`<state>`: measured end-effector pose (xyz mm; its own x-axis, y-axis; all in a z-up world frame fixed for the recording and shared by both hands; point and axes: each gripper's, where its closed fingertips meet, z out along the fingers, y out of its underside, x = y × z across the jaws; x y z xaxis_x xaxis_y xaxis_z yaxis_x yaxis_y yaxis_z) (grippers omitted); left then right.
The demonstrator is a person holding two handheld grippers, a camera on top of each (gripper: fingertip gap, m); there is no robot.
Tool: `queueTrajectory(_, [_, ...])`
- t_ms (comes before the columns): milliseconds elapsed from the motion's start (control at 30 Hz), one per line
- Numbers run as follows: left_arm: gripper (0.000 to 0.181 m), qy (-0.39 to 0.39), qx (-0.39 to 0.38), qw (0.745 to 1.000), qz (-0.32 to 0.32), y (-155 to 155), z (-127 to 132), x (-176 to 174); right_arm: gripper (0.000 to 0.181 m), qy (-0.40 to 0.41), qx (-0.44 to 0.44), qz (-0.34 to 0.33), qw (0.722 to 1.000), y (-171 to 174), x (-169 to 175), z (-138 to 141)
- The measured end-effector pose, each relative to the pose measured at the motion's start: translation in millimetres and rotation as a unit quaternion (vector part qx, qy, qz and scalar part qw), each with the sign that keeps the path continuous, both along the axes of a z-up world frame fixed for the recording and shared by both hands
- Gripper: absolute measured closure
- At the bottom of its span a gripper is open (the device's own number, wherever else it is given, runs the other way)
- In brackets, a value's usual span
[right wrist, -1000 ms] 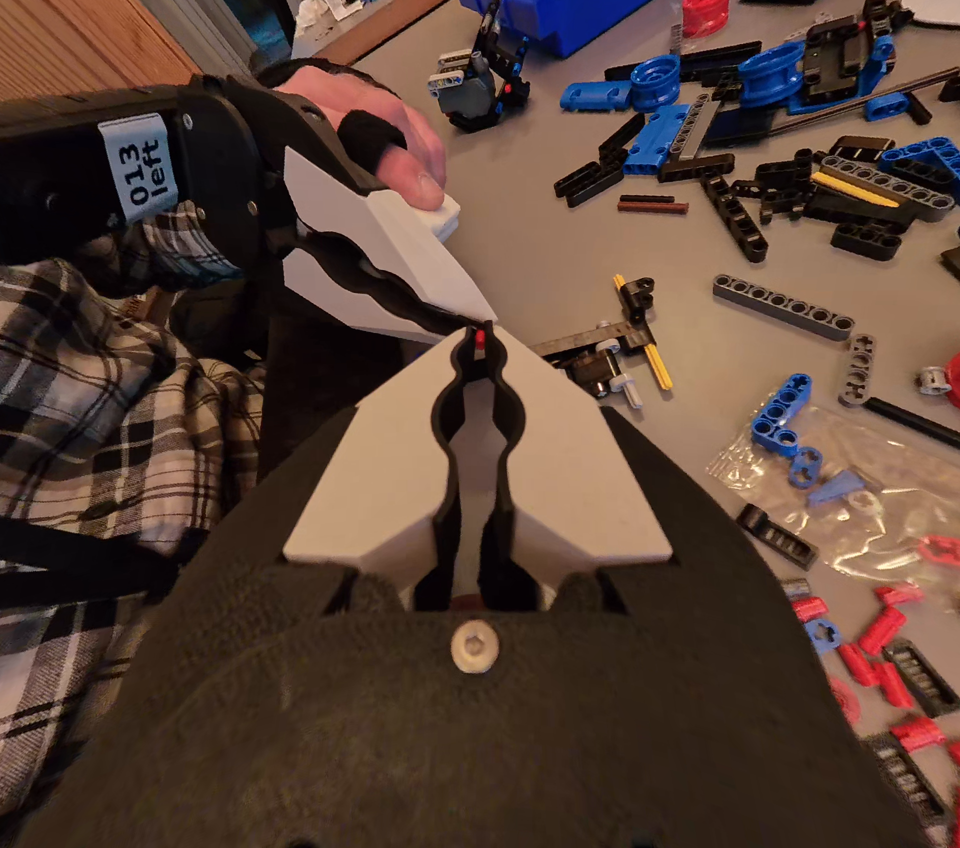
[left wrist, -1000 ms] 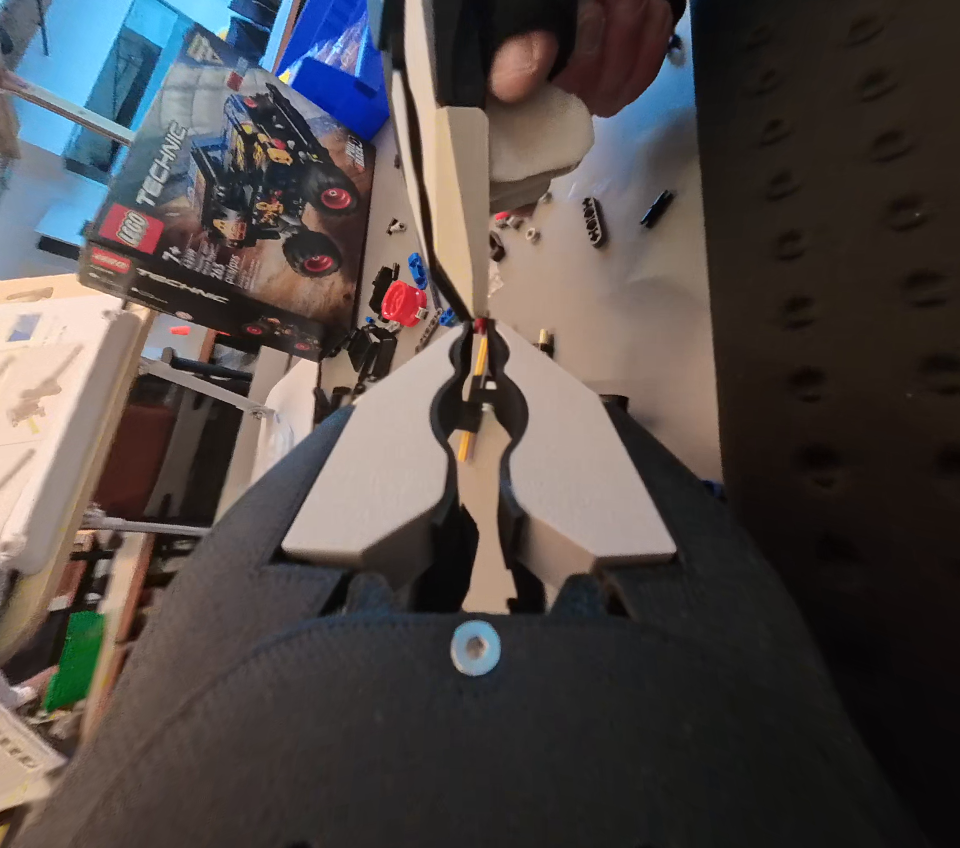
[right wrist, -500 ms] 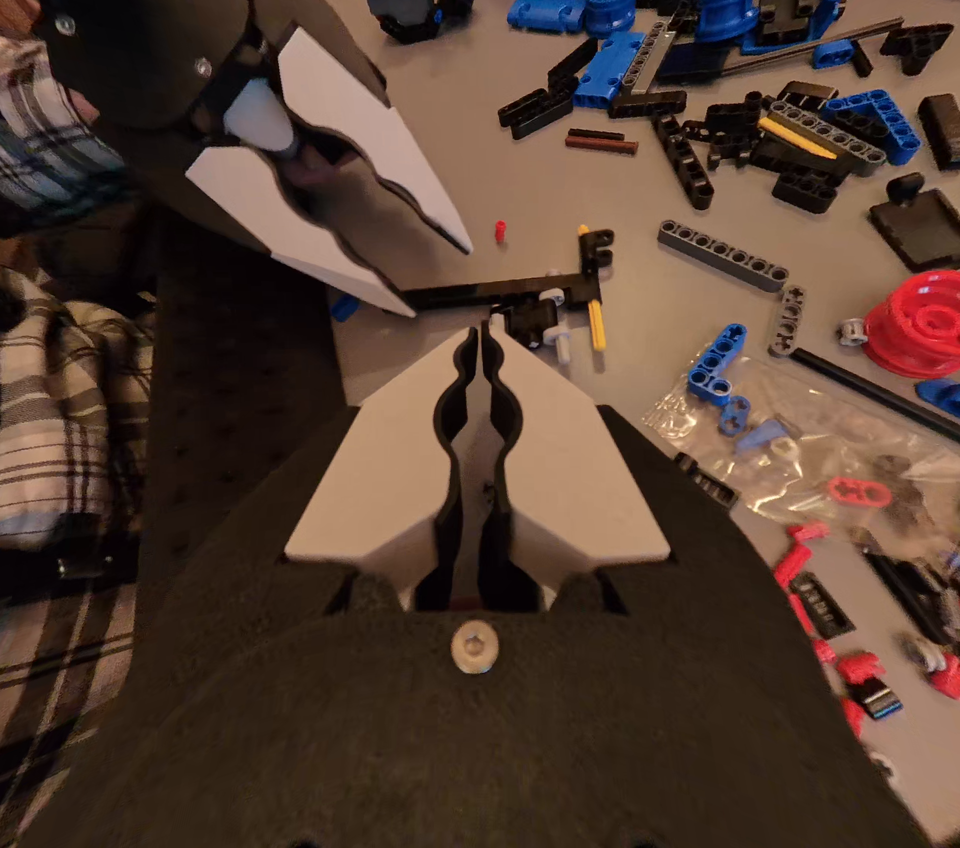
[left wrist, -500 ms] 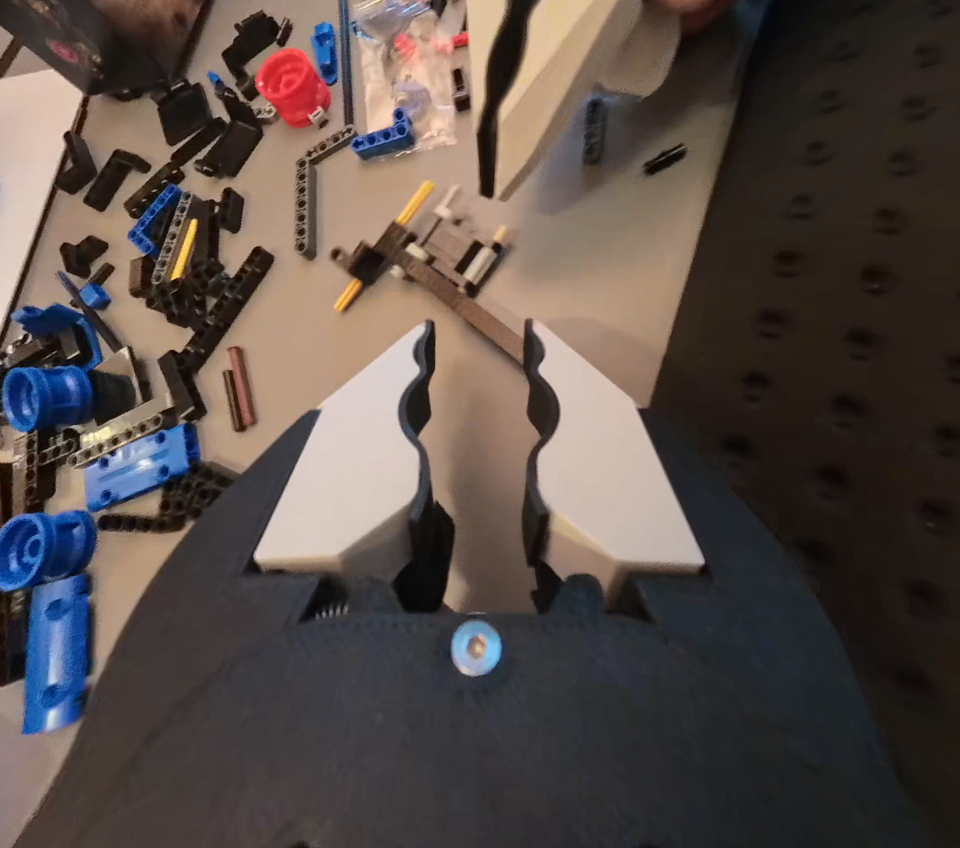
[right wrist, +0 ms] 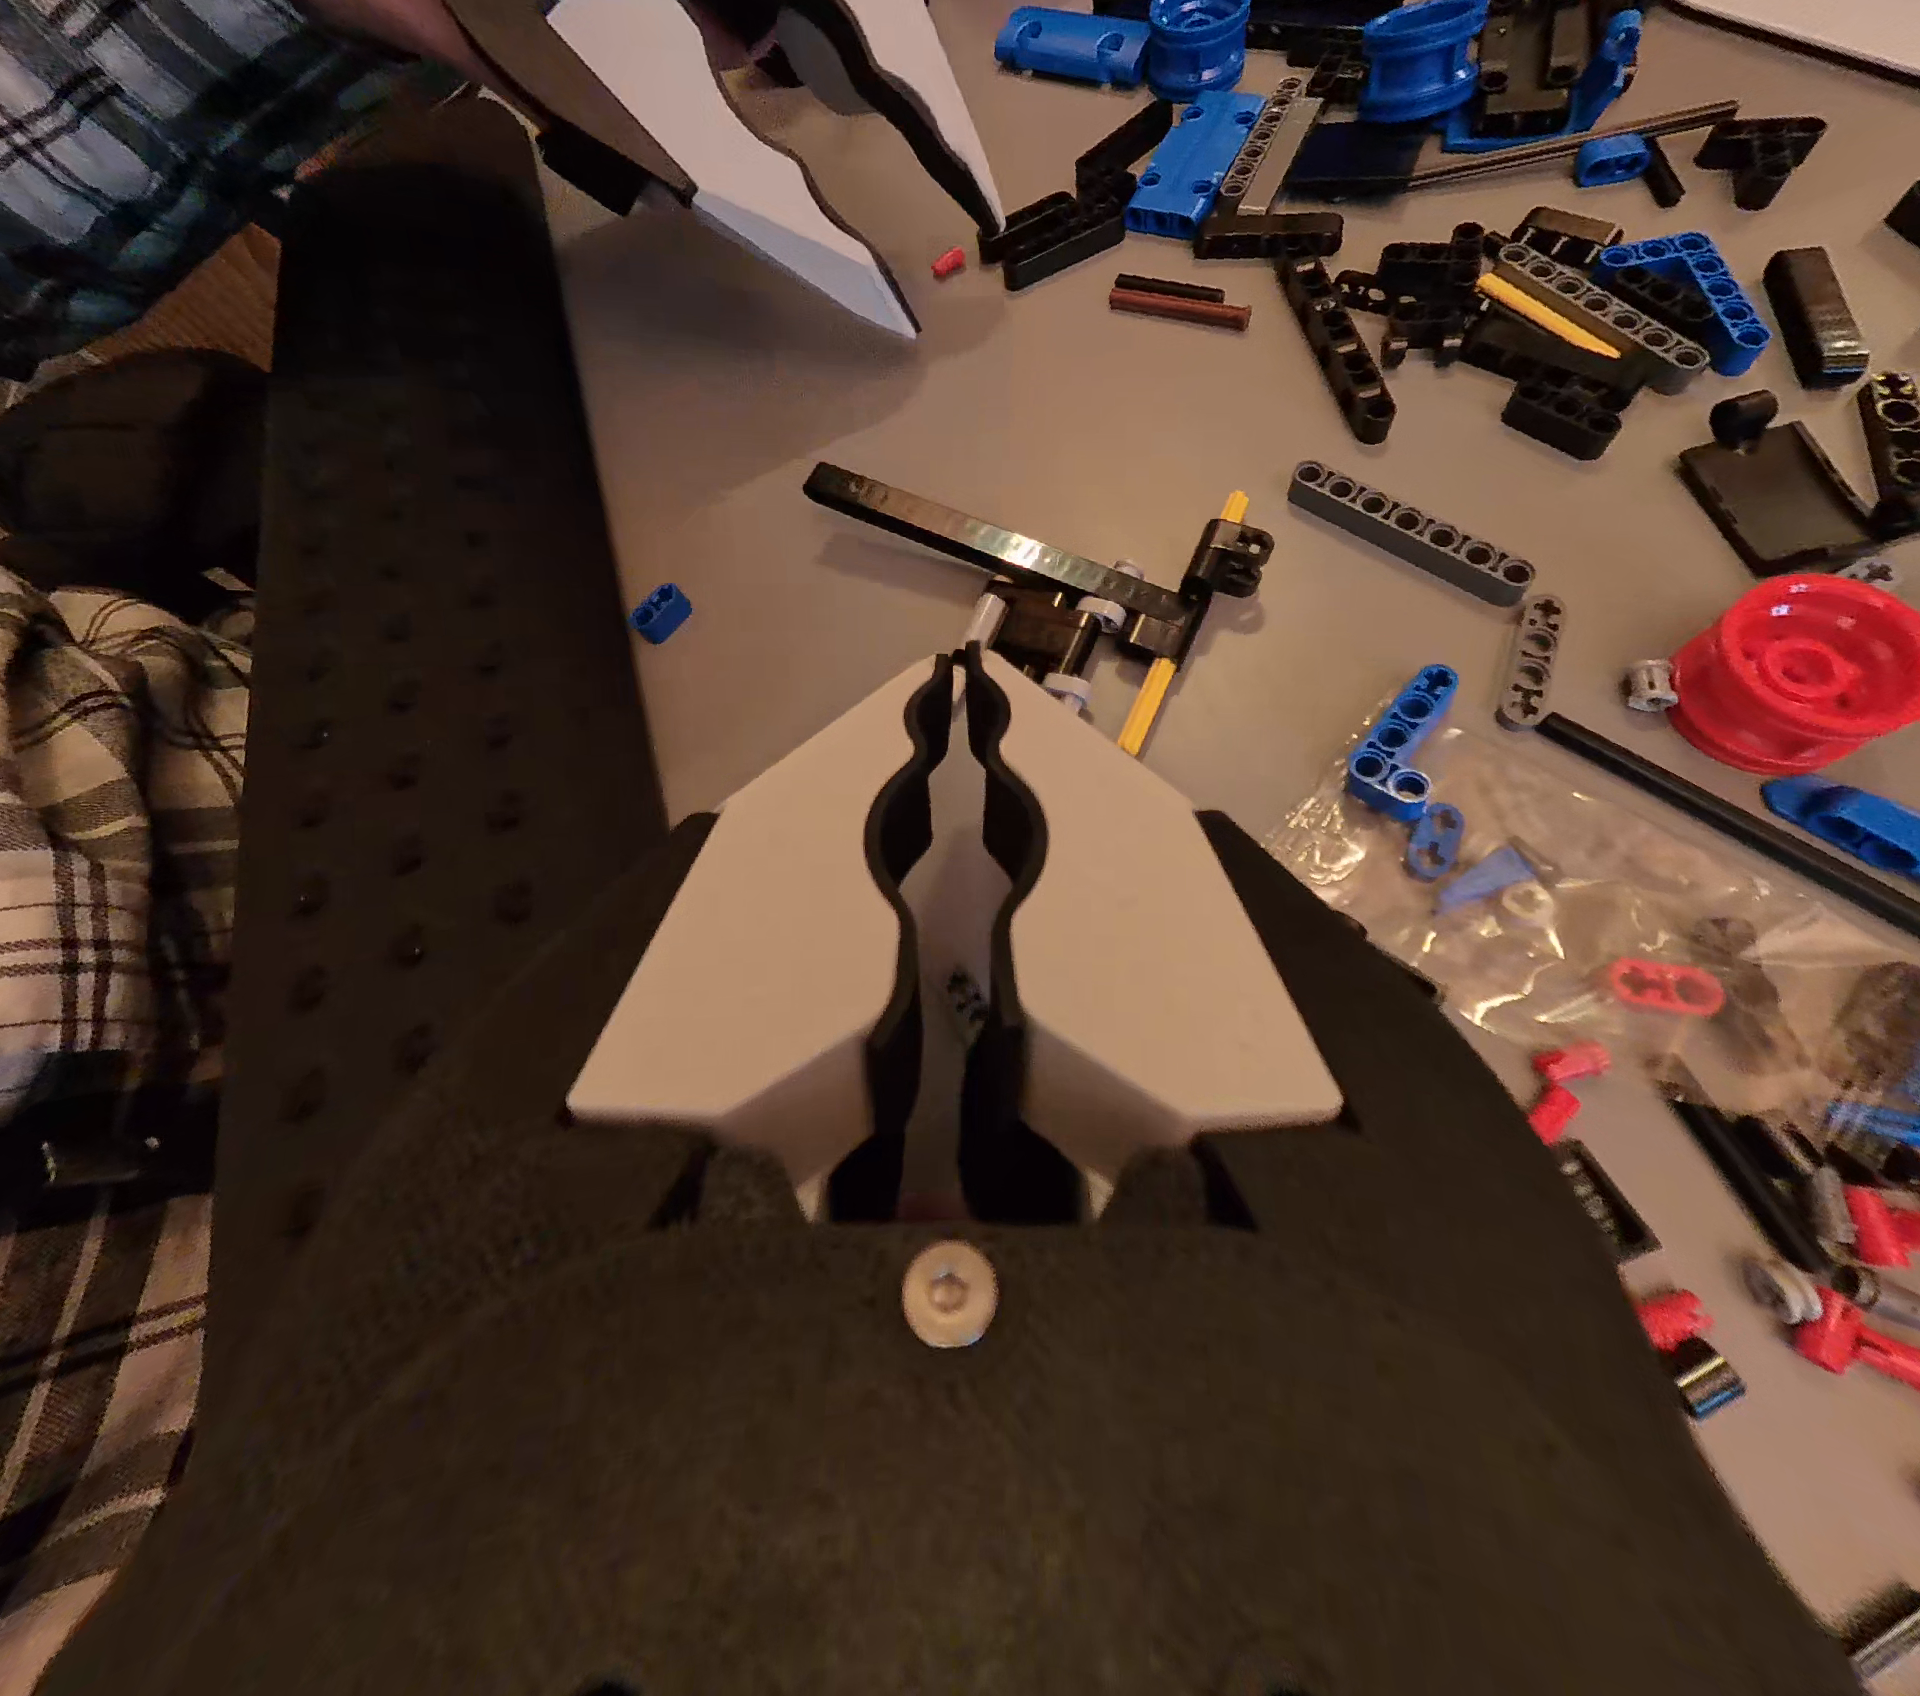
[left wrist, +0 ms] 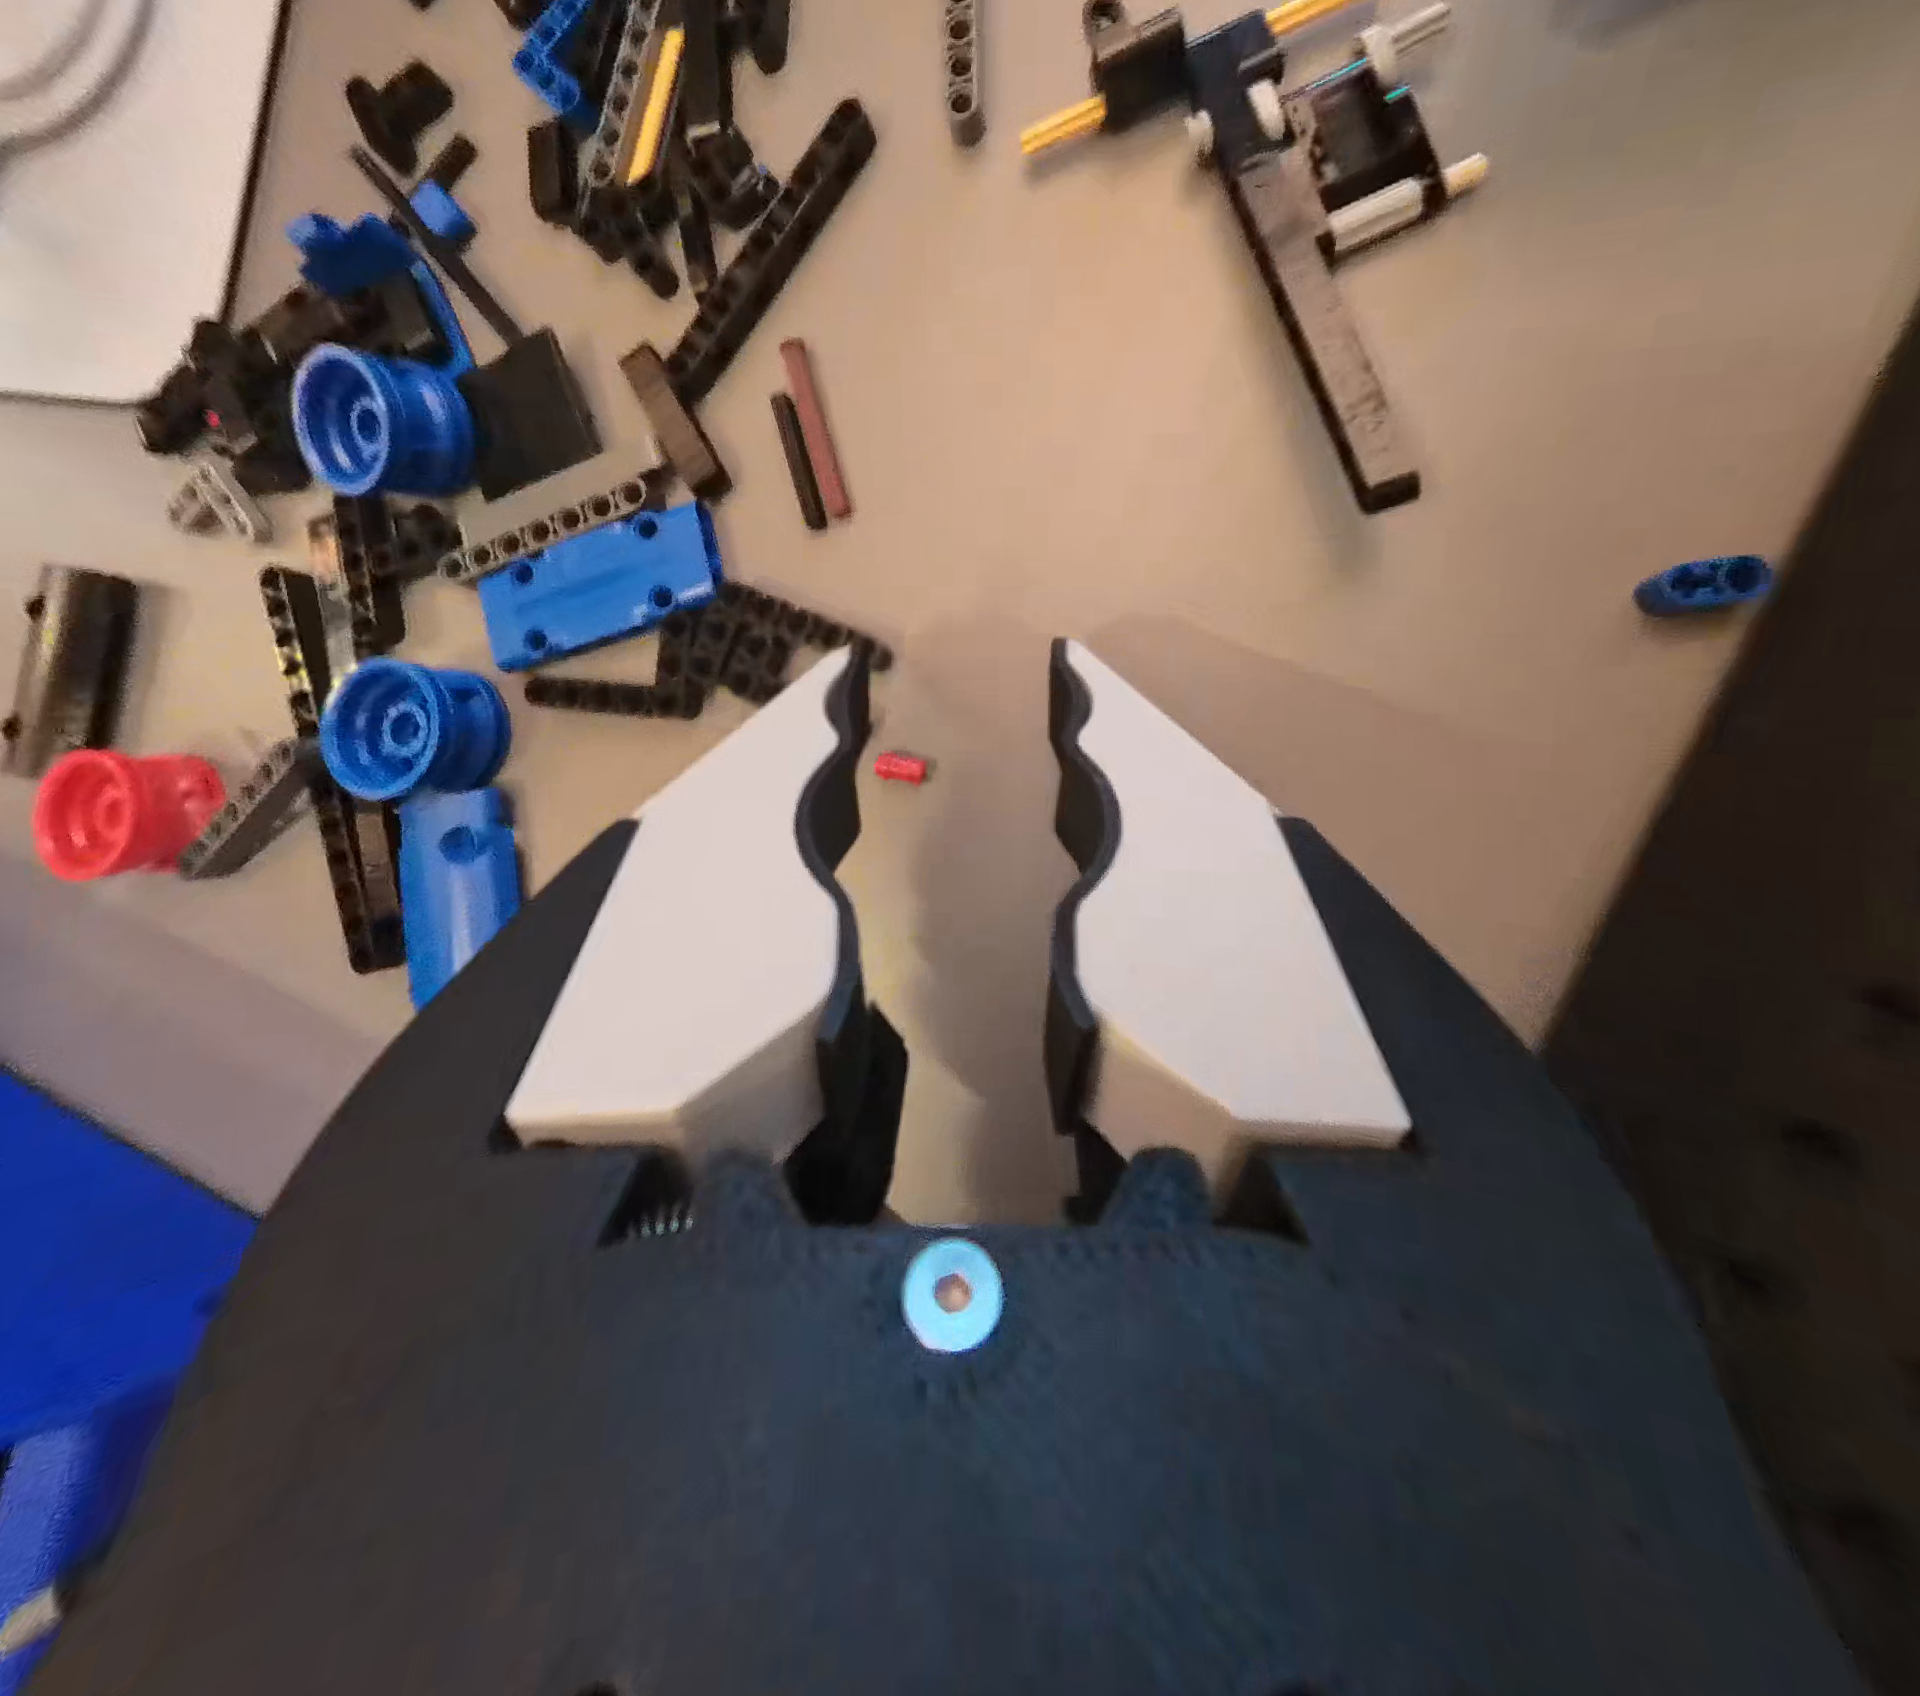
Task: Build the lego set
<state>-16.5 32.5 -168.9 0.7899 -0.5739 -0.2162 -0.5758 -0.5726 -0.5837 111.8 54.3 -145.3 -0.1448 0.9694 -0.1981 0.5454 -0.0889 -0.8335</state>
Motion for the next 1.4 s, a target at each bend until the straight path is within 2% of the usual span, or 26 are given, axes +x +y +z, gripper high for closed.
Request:
queueTrajectory(133, [0.149,0.037,-0.006,0.997,0.06,-7,-6,-29,0.18,-0.002,0.003,0.001,1.0,-2,-1,-2])
queueTrajectory(233, [0.15,0.011,-0.022,0.995,0.096,-21,-7,-38,0.181,-0.004,0.004,0.001,1.0,-2,-1,-3])
queueTrajectory(333, [0.163,-0.016,-0.027,0.993,0.115,-29,-9,-38,0.181,-0.004,0.003,0.005,1.0,-4,-3,-3])
queueTrajectory(433, [0.175,-0.03,-0.023,0.993,0.115,-29,-10,-33,0.181,-0.003,0.004,0.007,1.0,-6,-4,-2])
queueTrajectory(667, [0.167,-0.045,-0.017,0.994,0.099,-15,-10,-25,0.181,0.0,0.001,0.006,1.0,-6,-4,-1])
queueTrajectory(800, [0.177,-0.043,-0.017,0.995,0.091,-12,-11,-19,0.181,0.004,0.0,0.005,1.0,-5,-4,0])
queueTrajectory(900, [0.178,-0.039,-0.014,0.995,0.089,-12,-10,-19,0.181,0.007,0.001,0.005,1.0,-6,-4,2])
queueTrajectory(967, [0.178,-0.022,0.0,0.997,0.074,-12,-10,-19,0.181,0.016,0.002,0.005,1.0,-6,-6,6])
queueTrajectory(1067, [0.178,0.029,0.082,0.996,0.014,-7,9,-3,0.181,0.048,-0.015,-0.004,0.999,-8,-15,21])
queueTrajectory(1133, [0.178,0.058,0.164,0.984,-0.026,0,33,16,0.178,0.082,-0.052,-0.016,0.995,-8,-25,37])
queueTrajectory(1233, [0.178,0.102,0.245,0.961,-0.079,4,57,42,0.174,0.107,-0.124,-0.019,0.986,-12,-38,50])
queueTrajectory(1400, [0.179,0.141,0.311,0.929,-0.144,4,77,74,0.168,0.123,-0.181,-0.019,0.976,-18,-51,57])
